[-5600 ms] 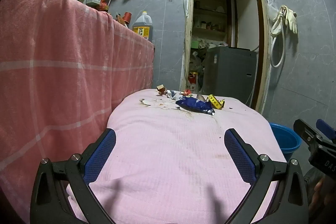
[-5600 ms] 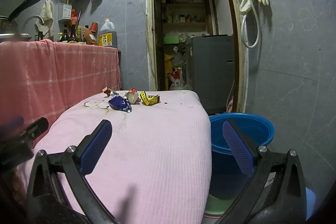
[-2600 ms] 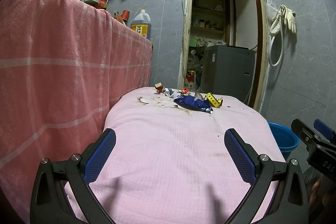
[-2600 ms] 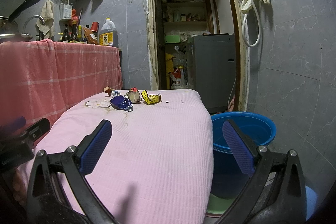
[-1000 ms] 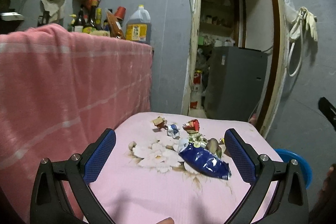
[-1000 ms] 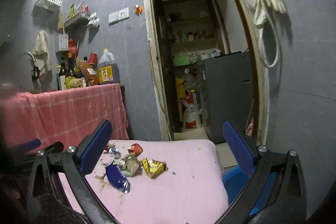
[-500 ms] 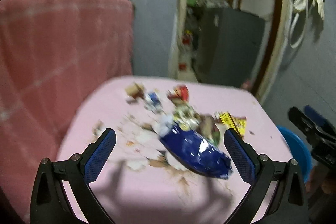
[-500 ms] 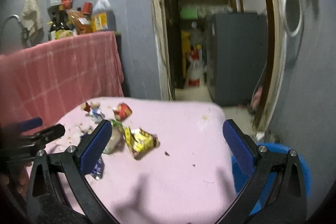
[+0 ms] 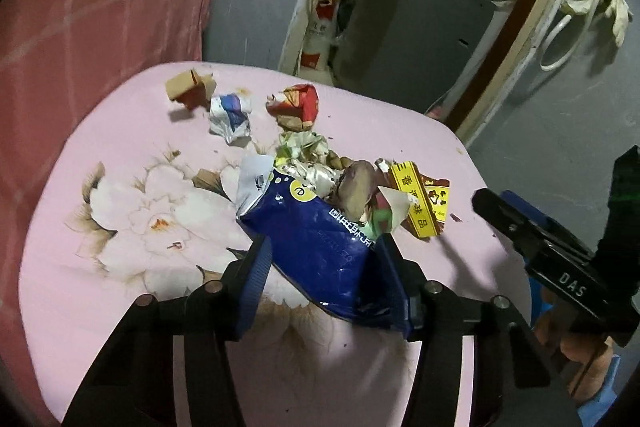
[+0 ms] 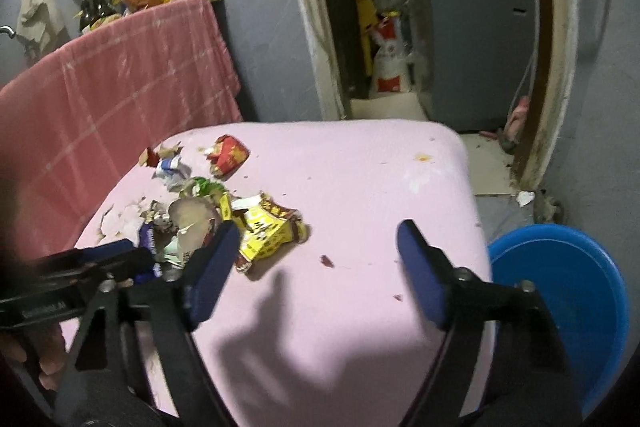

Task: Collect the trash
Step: 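Move both tools toward the trash pile on the pink surface, then grasp the yellow seasoning packet with the right tool while the left tool grasps the blue snack bag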

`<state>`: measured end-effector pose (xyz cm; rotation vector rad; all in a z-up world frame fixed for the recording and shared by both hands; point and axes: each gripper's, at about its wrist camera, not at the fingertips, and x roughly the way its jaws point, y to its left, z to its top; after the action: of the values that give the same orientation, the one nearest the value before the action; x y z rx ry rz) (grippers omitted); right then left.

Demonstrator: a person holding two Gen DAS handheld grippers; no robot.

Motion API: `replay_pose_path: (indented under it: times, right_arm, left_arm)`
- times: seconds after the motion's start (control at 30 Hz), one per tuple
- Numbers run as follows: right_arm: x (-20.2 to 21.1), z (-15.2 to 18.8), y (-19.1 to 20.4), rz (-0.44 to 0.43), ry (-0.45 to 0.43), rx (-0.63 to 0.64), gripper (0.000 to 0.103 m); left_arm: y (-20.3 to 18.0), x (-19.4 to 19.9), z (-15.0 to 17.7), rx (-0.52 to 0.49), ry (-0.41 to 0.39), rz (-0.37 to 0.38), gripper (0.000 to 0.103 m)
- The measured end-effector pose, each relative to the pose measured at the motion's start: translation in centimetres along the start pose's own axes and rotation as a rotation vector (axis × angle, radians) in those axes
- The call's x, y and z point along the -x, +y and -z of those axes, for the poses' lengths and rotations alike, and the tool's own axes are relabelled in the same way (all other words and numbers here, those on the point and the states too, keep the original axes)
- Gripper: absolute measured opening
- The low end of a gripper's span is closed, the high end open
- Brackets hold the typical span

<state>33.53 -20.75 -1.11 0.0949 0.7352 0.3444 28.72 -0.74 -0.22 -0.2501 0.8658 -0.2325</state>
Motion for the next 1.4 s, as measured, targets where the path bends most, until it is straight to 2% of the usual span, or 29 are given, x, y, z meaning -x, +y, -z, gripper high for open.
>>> replay_pose_path:
  times: [0.2,0.43,0.57,0.77,0.83,1.2,1.4]
  right_arm:
    - [-2.0,-0.5,1.0,-0.079,0.062,0.012,0.069]
    - [-3.8,-0.2,2.1,-0.088,0.121,0.049,0.062]
    - [-4.6,0.0,2.2,-0.090,0.145,0.048,0.052]
    - [-4.6,0.1,2.2,-0.087,0.143,0.050,0.039]
    - [-4.6,0.2,2.1,-0.092,0.141,0.048,0.034]
    - [-3.3,1.0,2.0,-0.089,0.103,0.044,0.033]
    - [-0.6,1.8,1.5,-0.086,0.018,0.026,0.033]
  left_arm:
    - [0.4,-0.2,-0.4,0.067,0.027,0.032,0.043]
    - [1.0,0.0,-0.2,0.113,0.030,0.031,0.028]
    - [1.8,-0.1,0.0,0.140,0.035,0.019,0.011]
    - [2.2,-0.2,0.2,0.149,0.034,0.023,0.002]
    - [2.1,0.0,0.2,0.148,0.034,0.022,0.001]
    - [2.5,1.3,1.4,0.166,0.010,0.037,0.000]
    - [1.6,2.9,1.9,0.126,-0.063,0.053,0.000]
